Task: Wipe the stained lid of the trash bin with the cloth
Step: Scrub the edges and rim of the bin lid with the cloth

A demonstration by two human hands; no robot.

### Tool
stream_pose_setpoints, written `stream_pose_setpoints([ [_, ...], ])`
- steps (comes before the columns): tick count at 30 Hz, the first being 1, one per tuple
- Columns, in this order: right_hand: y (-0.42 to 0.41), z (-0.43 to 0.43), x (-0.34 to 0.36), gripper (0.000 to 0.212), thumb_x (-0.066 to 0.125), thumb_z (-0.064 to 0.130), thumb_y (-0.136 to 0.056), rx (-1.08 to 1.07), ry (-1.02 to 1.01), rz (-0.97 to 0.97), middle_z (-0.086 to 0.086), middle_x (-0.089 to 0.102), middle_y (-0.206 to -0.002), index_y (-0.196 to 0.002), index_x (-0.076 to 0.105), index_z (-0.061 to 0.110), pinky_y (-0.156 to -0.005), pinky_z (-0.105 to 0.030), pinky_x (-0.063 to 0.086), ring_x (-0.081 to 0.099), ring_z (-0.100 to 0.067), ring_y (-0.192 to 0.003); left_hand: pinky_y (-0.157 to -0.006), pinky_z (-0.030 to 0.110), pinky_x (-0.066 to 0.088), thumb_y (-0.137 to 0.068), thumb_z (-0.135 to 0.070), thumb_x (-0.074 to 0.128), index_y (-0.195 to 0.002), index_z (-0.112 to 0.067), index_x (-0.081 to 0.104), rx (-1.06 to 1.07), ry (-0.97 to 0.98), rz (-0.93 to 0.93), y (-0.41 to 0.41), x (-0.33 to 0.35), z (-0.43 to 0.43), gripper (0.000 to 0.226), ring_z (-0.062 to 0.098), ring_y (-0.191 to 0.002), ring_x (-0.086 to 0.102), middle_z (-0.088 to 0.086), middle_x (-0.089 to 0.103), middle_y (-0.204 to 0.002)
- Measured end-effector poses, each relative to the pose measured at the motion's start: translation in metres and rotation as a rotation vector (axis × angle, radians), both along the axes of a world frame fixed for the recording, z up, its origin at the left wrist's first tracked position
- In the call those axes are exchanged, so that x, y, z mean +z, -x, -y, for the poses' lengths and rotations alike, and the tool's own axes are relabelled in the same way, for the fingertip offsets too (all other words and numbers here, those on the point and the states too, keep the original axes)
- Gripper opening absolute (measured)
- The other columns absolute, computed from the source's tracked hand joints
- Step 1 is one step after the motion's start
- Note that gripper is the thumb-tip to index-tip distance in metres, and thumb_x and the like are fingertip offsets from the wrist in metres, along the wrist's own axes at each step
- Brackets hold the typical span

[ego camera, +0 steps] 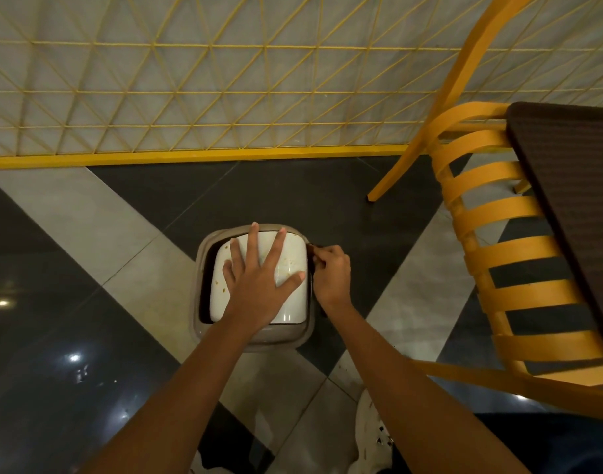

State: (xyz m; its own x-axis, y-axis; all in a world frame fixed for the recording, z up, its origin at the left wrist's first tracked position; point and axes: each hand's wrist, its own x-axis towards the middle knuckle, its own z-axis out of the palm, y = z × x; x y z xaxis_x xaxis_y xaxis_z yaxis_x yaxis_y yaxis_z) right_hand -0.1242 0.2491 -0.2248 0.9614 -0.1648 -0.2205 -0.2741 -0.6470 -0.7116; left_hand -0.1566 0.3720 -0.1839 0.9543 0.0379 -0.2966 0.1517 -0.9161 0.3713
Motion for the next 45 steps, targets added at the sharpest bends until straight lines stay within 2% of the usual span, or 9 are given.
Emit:
stream_pose_setpoints([
  [5,0.024,0.004,0.0,0.027,0.045,0.007,-0.093,-0.043,-0.02,-0.013,-0.009,0.055,-0.119,-0.115,0.06,0.008,-0.085,-0.009,0.034,0.048,-0.016,-0.108,-0.112,0.053,0.003,-0.083,-0.068,0.034,-0.143,-0.041,-0.007,0.002,0.002,-0.002,0.001,0.003,0.001,0.077,0.035,-0.14,-0.014,0.0,-0.021,-0.153],
  [8,0.065,0.009,-0.006,0.024,0.044,0.006,-0.093,-0.085,-0.096,-0.047,-0.012,0.05,-0.118,-0.112,0.059,0.004,-0.072,0.007,0.032,0.049,0.006,-0.084,-0.112,0.052,0.003,-0.086,-0.06,0.039,-0.143,-0.041,-0.003,0.012,0.016,0.013,0.002,0.004,0.002,0.074,0.035,-0.14,-0.014,-0.001,-0.02,-0.153],
  [14,0.047,0.007,0.0,0.024,0.047,0.009,-0.092,-0.095,-0.136,-0.055,-0.011,0.051,-0.12,-0.113,0.06,0.008,-0.085,-0.009,0.034,0.043,-0.003,-0.092,-0.112,0.053,0.002,-0.086,-0.061,0.039,-0.143,-0.041,-0.005,0.011,0.018,0.001,0.002,0.006,0.002,0.075,0.035,-0.14,-0.014,0.0,-0.02,-0.154],
  [19,0.067,0.009,-0.004,0.02,0.047,0.006,-0.092,-0.138,-0.193,-0.055,-0.012,0.052,-0.117,-0.107,0.06,0.003,-0.073,0.004,0.035,0.047,-0.002,-0.084,-0.112,0.053,0.001,-0.085,-0.061,0.038,-0.143,-0.04,-0.006,0.01,0.003,0.003,0.001,0.005,0.002,0.076,0.035,-0.14,-0.015,0.001,-0.02,-0.154],
  [24,0.138,0.001,-0.006,0.014,0.051,0.004,-0.089,-0.146,-0.292,0.0,0.005,0.053,-0.098,-0.097,0.062,0.007,-0.08,-0.005,0.039,0.052,-0.014,-0.094,-0.112,0.054,0.001,-0.085,-0.062,0.038,-0.143,-0.04,-0.006,-0.001,0.007,0.019,0.002,0.003,0.001,0.076,0.035,-0.141,-0.015,0.001,-0.019,-0.154],
  [32,0.1,0.008,-0.003,0.024,0.046,0.011,-0.089,-0.054,-0.178,-0.057,-0.01,0.054,-0.113,-0.107,0.062,0.011,-0.091,-0.03,0.042,0.05,-0.023,-0.104,-0.112,0.053,0.001,-0.085,-0.061,0.039,-0.144,-0.039,-0.005,-0.001,0.003,0.014,0.0,0.005,0.002,0.076,0.035,-0.141,-0.015,0.001,-0.019,-0.154],
  [36,0.138,-0.007,-0.007,0.015,0.052,0.004,-0.089,-0.224,-0.296,-0.037,0.007,0.053,-0.096,-0.096,0.063,0.011,-0.081,-0.018,0.046,0.054,-0.014,-0.094,-0.112,0.054,0.001,-0.084,-0.064,0.037,-0.143,-0.04,-0.006,-0.004,0.002,0.03,0.001,0.0,0.0,0.077,0.035,-0.141,-0.014,0.0,-0.019,-0.154],
  [41,0.145,-0.013,0.001,0.009,0.049,0.002,-0.09,-0.372,-0.549,-0.094,0.005,0.054,-0.088,-0.09,0.058,0.004,-0.072,-0.008,0.045,0.055,-0.001,-0.082,-0.112,0.054,0.002,-0.081,-0.07,0.031,-0.143,-0.04,-0.006,-0.014,-0.009,0.036,0.0,-0.003,-0.001,0.078,0.036,-0.141,-0.013,0.001,-0.018,-0.154],
  [45,0.112,0.002,0.002,0.023,0.045,0.012,-0.09,-0.152,-0.287,-0.081,-0.003,0.055,-0.108,-0.106,0.061,0.01,-0.084,-0.015,0.041,0.05,-0.014,-0.099,-0.112,0.054,0.002,-0.082,-0.069,0.032,-0.143,-0.04,-0.005,-0.011,-0.016,0.032,0.001,-0.002,0.0,0.078,0.036,-0.141,-0.012,0.001,-0.018,-0.154],
])
